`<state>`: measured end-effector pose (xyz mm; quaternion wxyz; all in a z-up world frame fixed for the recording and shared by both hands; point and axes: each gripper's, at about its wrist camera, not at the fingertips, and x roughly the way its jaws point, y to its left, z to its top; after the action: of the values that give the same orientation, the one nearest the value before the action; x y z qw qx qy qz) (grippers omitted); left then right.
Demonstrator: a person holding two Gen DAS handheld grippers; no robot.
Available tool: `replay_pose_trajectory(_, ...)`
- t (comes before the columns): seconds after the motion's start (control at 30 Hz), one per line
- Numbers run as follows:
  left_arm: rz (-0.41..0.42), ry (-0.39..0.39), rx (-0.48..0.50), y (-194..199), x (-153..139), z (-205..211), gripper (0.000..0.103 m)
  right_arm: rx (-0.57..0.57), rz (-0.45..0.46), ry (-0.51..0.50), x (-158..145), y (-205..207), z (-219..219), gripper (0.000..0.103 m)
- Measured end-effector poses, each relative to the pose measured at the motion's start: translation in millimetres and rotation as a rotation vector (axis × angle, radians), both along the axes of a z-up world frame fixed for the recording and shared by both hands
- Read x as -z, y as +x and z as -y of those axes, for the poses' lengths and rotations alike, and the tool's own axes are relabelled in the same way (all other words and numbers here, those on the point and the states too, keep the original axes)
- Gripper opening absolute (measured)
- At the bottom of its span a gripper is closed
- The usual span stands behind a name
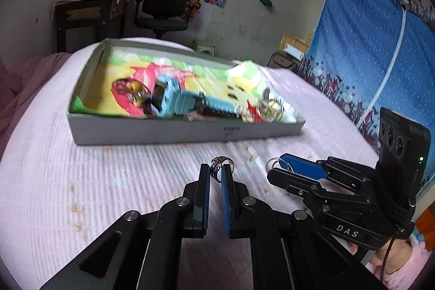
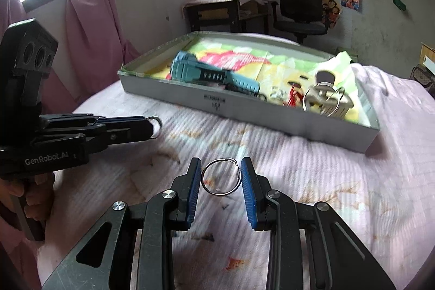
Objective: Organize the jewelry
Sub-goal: 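Carry both rings into the white box and open both tools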
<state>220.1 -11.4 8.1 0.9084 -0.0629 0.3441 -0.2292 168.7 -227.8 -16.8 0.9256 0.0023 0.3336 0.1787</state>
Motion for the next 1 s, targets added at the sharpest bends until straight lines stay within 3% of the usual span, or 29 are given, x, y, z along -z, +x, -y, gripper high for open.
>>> replay_pose_trajectory(0.43,0.138,-0.123,-0.208,27,-36,-32,0.008,0.059,0.134,0.065,-46,40,-2,0.026)
replay_pose_trajectory(0.57,0.151,-0.073,-0.246,40,-37,-30,0.008,0.068,0.17,0.076,-55,51,-10,0.026)
replay_pose_trajectory(1.0,0.019,-0.08,-0.262,62,-6,-35,0.008,0.113,0.103,0.06,-34,82,-15,0.026)
